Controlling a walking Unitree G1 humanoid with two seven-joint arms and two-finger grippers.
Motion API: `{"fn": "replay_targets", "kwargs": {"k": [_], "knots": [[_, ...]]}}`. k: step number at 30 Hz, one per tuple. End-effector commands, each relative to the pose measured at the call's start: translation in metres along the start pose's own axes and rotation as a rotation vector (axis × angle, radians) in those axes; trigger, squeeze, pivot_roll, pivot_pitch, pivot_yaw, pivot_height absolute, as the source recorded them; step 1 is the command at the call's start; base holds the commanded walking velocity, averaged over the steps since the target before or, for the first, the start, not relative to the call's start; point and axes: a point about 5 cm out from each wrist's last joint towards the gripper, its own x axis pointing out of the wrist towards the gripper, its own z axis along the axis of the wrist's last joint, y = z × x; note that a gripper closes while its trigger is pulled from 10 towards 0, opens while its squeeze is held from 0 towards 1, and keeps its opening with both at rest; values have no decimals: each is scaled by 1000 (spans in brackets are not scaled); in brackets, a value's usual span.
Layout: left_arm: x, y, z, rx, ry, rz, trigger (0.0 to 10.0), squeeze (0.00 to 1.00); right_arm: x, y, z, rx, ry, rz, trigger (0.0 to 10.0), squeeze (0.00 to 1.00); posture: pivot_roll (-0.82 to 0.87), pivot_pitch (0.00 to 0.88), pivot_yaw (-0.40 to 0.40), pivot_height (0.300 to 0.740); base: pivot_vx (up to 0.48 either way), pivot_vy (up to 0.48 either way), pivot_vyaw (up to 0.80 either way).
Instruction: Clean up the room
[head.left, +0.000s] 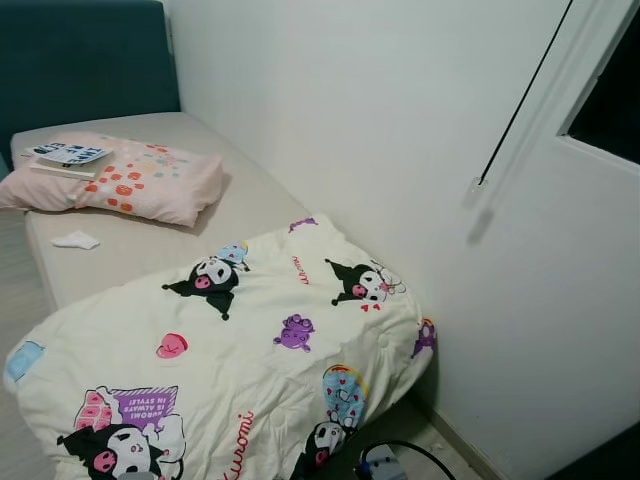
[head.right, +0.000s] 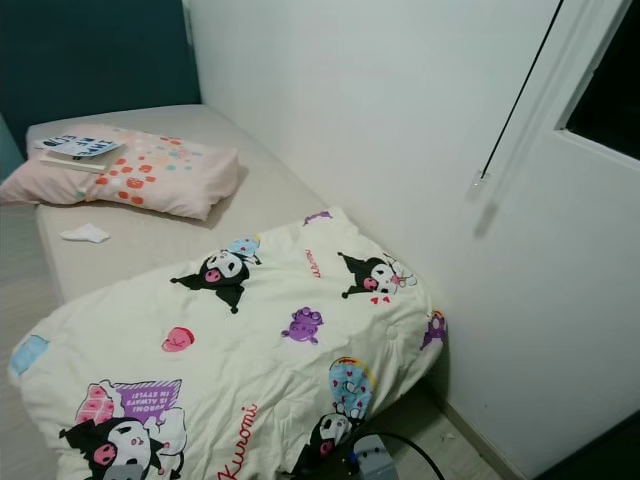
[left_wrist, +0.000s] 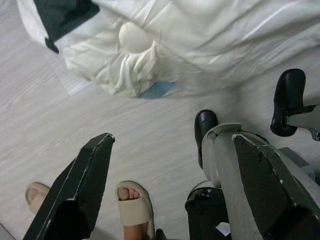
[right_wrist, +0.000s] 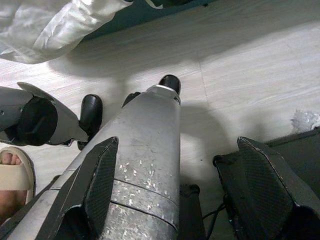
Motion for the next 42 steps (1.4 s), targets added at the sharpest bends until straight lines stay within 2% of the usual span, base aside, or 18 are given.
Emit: {"fn": "replay_targets", "kwargs": {"k": [1,25,42], "knots": [[0,-2,-5,14,19,-4,10000,0,0,1,-11,12,37,5,10000,0,-6,0,-93,740,0,0,0],[-1,3,-6,56,24,11,10000,0,1,8,-17,3,59,43,10000,0,-3,0,-91,740,0,311,0],[-2,0,-15,46,44,10,10000,0,0,10,-23,-22,86,60,10000,0,1,0,-105,740,0,326,0]]}}
